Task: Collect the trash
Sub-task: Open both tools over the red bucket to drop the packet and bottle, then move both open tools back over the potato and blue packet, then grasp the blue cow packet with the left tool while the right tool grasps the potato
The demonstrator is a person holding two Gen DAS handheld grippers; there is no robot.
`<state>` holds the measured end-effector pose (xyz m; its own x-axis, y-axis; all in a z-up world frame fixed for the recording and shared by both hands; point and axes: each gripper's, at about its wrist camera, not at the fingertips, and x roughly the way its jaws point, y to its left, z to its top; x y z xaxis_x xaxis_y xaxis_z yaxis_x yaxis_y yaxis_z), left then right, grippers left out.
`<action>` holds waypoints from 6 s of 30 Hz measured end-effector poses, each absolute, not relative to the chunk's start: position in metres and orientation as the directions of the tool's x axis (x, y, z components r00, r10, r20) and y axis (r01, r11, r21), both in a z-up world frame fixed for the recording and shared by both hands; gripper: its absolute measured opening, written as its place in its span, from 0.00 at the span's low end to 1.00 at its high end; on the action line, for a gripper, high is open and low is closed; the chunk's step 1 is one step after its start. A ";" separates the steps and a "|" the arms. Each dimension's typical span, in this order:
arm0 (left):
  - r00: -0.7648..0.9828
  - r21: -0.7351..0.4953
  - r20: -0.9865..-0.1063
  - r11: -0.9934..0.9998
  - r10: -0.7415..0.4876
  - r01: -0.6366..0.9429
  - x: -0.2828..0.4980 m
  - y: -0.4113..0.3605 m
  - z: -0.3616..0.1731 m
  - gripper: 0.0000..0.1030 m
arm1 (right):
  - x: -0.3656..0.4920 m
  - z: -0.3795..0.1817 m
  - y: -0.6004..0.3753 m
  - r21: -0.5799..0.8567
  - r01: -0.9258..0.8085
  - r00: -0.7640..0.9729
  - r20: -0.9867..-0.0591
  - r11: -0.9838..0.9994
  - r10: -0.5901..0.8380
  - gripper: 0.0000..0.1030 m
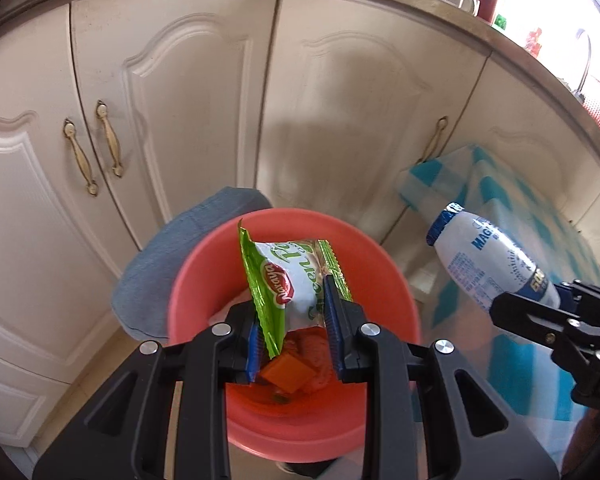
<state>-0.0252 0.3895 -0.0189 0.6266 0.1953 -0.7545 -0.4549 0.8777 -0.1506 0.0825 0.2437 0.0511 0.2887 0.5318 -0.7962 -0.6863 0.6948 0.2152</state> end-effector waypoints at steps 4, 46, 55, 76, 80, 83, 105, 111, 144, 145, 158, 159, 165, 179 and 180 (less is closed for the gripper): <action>0.595 -0.095 -0.767 0.875 0.240 -0.476 -0.022 0.398 -0.028 0.27 | 0.083 0.041 0.257 0.212 -0.698 0.257 -0.818 0.685 0.515 0.44; 0.577 0.208 -0.646 0.842 0.500 -0.497 -0.009 0.361 0.008 0.90 | 0.075 0.060 0.211 0.181 -0.586 0.426 -0.760 0.790 0.490 0.86; 0.629 0.211 -0.619 0.871 0.470 -0.443 -0.010 0.328 0.035 0.91 | 0.061 0.079 0.178 0.153 -0.546 0.498 -0.731 0.824 0.466 0.86; 0.748 0.177 -0.593 0.955 0.298 -0.239 -0.016 0.216 0.073 0.91 | 0.020 0.108 0.064 0.126 -0.342 0.658 -0.675 0.931 0.333 0.86; 0.760 0.187 -0.586 0.959 0.282 -0.211 -0.020 0.199 0.078 0.91 | 0.009 0.113 0.042 0.132 -0.311 0.678 -0.664 0.941 0.317 0.86; 0.765 0.186 -0.587 0.964 0.263 -0.189 -0.023 0.187 0.081 0.91 | 0.001 0.115 0.028 0.131 -0.291 0.690 -0.657 0.948 0.303 0.86; 0.782 0.220 -0.615 0.974 0.098 0.050 -0.046 0.085 0.083 0.91 | -0.051 0.099 -0.088 0.169 -0.096 0.731 -0.657 0.981 0.185 0.86; 0.764 0.165 -0.644 0.970 -0.032 0.180 -0.053 0.059 0.079 0.91 | -0.061 0.090 -0.125 0.181 -0.016 0.734 -0.666 0.983 0.135 0.86; 0.573 0.066 -0.733 0.800 -0.367 0.597 -0.042 -0.019 0.035 0.91 | -0.044 0.066 -0.204 0.241 0.054 0.703 -0.698 0.969 0.134 0.87; 0.563 0.065 -0.737 0.790 -0.374 0.609 -0.040 -0.020 0.032 0.91 | -0.039 0.065 -0.203 0.256 0.042 0.695 -0.702 0.966 0.156 0.87; 0.466 -0.010 -0.761 0.727 -0.451 0.687 0.000 -0.022 0.020 0.91 | 0.025 0.054 -0.162 0.296 -0.148 0.605 -0.728 0.944 0.323 0.87; 0.460 -0.023 -0.758 0.723 -0.463 0.691 0.002 -0.021 0.021 0.91 | 0.030 0.053 -0.158 0.292 -0.160 0.597 -0.732 0.943 0.328 0.87; 0.434 -0.052 -0.747 0.695 -0.504 0.717 0.004 -0.027 0.018 0.91 | 0.053 0.049 -0.143 0.249 -0.233 0.573 -0.746 0.940 0.340 0.87; 0.364 -0.113 -0.776 0.681 -0.515 0.724 0.017 -0.029 0.005 0.78 | 0.078 0.033 -0.119 0.093 -0.308 0.537 -0.805 0.947 0.253 0.87; 0.364 -0.116 -0.775 0.682 -0.517 0.723 0.018 -0.028 0.005 0.78 | 0.078 0.033 -0.117 0.076 -0.312 0.540 -0.806 0.947 0.243 0.87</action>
